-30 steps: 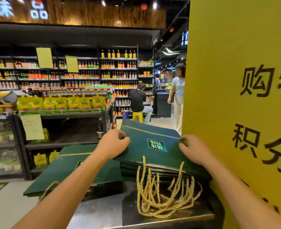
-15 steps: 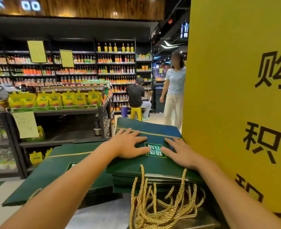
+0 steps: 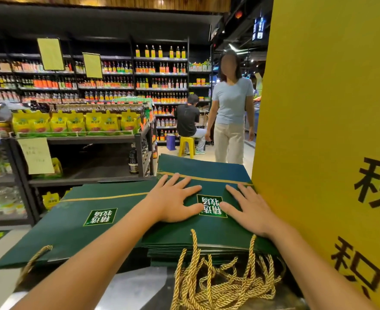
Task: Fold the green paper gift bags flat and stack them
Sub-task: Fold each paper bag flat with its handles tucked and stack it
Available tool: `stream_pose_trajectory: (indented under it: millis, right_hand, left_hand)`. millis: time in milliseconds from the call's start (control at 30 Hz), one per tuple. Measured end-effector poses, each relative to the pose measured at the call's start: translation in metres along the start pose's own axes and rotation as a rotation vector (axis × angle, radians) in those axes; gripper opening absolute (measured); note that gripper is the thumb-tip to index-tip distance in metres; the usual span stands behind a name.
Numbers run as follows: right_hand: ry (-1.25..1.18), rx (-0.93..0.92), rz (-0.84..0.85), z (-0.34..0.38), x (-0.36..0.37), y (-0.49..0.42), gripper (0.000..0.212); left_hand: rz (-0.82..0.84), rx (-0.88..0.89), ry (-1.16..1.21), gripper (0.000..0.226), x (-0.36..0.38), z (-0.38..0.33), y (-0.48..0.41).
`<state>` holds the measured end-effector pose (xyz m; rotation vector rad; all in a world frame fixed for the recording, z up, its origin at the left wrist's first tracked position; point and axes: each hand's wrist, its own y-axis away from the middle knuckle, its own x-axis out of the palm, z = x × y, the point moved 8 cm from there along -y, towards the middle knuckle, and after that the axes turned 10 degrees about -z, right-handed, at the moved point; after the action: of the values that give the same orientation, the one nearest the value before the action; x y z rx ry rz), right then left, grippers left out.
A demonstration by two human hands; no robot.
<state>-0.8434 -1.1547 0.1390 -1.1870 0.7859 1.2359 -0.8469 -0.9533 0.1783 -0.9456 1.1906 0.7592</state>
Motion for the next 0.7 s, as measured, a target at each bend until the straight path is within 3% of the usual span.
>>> stream_pose_trajectory:
  millis: [200,367,467,533,700]
  right_hand:
    - [0.025,0.002,0.022,0.003,-0.01,0.0,0.087]
    - [0.067,-0.039,0.016,0.017,-0.04,-0.001,0.08]
    - [0.146,-0.11,-0.08,0.039,-0.068,0.002,0.053]
    - [0.206,-0.164,-0.144,0.06,-0.082,0.005,0.039]
    - [0.123,-0.339,-0.241,0.153,-0.115,0.025,0.03]
  left_hand:
    - [-0.031,-0.004,0.033,0.069,-0.013,-0.004,0.001]
    - [-0.181,0.028,0.158,0.053,-0.043,-0.002,0.007]
    - [-0.279,-0.015,0.253,0.031,-0.071,0.009,0.021]
    - [-0.315,-0.054,0.24,0.028,-0.089,0.017,0.037]
    - [-0.367,-0.175,0.185,0.028,-0.117,0.061,0.092]
